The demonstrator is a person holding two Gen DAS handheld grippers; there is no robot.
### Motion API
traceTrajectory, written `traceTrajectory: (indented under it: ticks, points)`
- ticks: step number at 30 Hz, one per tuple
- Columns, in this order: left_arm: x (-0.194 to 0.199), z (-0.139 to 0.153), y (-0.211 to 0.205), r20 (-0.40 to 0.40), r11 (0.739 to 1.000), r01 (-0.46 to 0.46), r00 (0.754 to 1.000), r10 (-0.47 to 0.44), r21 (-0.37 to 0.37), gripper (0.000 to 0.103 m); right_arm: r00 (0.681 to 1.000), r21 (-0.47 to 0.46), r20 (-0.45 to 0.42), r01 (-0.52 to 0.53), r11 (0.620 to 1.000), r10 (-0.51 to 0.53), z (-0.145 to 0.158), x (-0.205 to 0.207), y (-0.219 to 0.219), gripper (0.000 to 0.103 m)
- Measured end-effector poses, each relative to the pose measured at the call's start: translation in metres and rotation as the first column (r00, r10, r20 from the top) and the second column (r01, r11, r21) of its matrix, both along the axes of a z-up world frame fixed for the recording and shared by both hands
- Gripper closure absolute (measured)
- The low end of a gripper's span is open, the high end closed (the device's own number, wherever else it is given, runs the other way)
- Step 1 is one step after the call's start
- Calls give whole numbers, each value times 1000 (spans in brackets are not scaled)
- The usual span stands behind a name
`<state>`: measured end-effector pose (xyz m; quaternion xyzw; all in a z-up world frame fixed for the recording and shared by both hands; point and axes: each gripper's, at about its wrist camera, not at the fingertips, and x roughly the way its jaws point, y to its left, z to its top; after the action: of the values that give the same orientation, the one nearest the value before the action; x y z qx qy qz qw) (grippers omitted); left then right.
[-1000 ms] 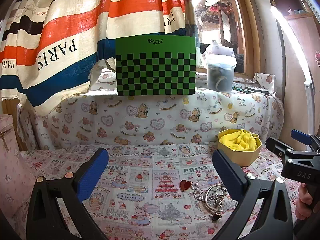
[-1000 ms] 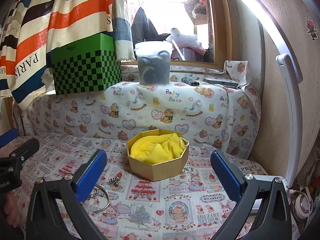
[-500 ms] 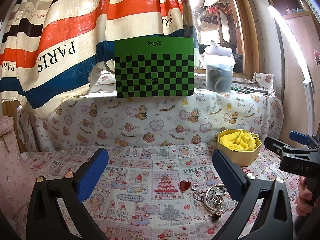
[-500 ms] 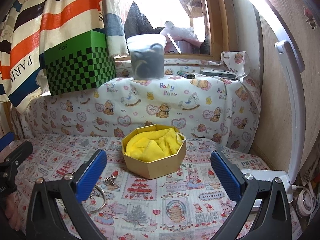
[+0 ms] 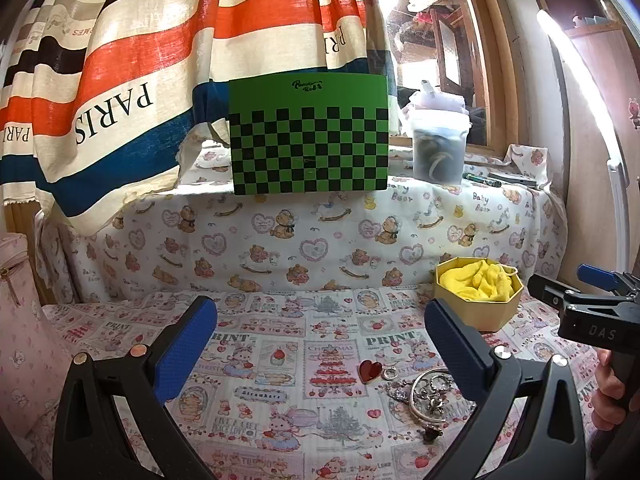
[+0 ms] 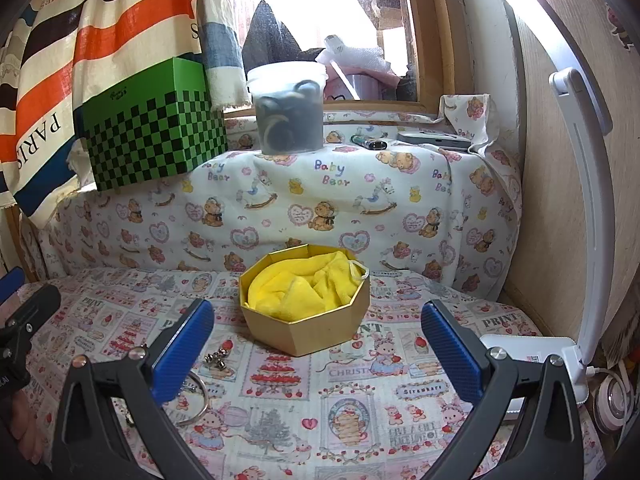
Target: Organize jewelry
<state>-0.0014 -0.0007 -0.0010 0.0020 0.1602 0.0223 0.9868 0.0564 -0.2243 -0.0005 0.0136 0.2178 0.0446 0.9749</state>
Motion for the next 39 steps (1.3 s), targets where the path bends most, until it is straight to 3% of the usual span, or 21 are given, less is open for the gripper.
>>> traceTrajectory:
  ticks: [21,32,39]
  points:
    - [2,1,-3,-9,1000,3,1000,-3,2,0,1000,-2,-8,1,1000,-1,0,1,0,0]
    - [28,-11,17,-158,994,-43,987,27,-104,0,998,-8,-59,4,1000,-5,-3,7,-1,0]
    - [36,-16,17,-216,994,10,976,-34,-110,0,999,-30,-41,30,999,-31,-1,5,-3,0]
